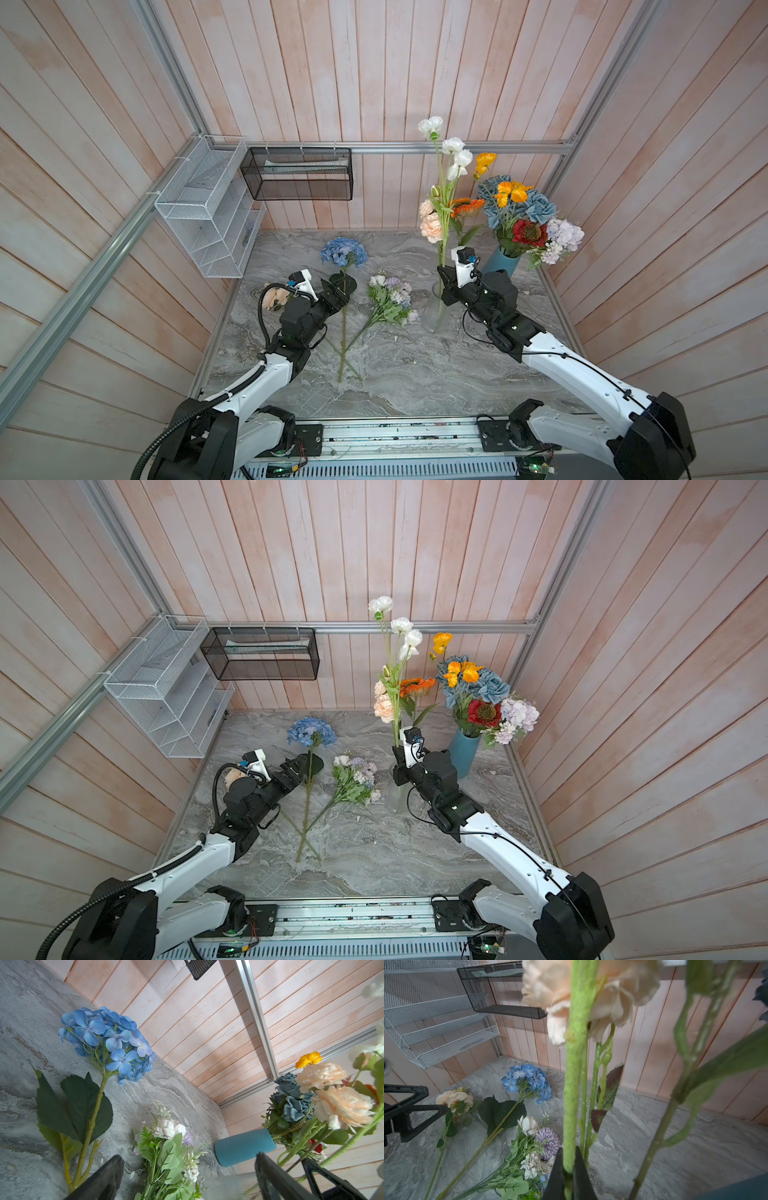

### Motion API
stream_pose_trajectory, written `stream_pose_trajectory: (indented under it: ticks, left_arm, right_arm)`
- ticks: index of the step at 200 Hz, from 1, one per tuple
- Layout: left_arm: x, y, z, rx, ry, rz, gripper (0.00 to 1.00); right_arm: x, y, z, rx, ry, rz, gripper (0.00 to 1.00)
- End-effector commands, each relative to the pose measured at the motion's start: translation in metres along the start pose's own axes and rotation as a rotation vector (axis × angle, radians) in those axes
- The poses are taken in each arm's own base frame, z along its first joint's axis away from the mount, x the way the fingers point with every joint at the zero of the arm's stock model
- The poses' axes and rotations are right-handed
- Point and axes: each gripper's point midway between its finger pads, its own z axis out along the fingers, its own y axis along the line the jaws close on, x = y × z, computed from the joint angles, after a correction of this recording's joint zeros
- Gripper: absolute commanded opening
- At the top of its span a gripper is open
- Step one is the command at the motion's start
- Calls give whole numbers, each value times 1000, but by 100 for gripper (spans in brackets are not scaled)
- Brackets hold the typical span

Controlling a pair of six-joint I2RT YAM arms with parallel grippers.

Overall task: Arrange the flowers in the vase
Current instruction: 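Lower the ranunculus stem into the clear glass vase with the right gripper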

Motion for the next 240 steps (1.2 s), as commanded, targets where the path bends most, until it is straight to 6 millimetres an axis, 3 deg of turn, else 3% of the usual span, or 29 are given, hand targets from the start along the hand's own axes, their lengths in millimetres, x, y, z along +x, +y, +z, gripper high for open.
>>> stream_pose_trajectory:
  ticks: [1,31,68,111,145,201,240]
  left_arm:
    - [-11,-10,0,22,-28,-9,100]
    - [-11,-10,-1,20,-28,-4,100]
    - [-13,-9,-3,15,-37,3,100]
    - [-22,-9,-5,-28,-58,38,100]
    - [-27,-1,-11,-109,-58,68,100]
    - [-29,13,-24,-200,-74,67,100]
    - [-29,30,-30,-283,-70,43,100]
  right_arm:
    - [9,3,6,-24,20,37,0]
    - [13,5,8,-33,36,50,12]
    - [13,6,4,-39,49,54,38]
    - [-5,8,-10,-44,12,54,50]
    - [-24,11,-25,-63,-30,56,65]
    - [-47,13,-47,-72,-107,62,69]
    - [-76,39,-65,-218,-209,63,68]
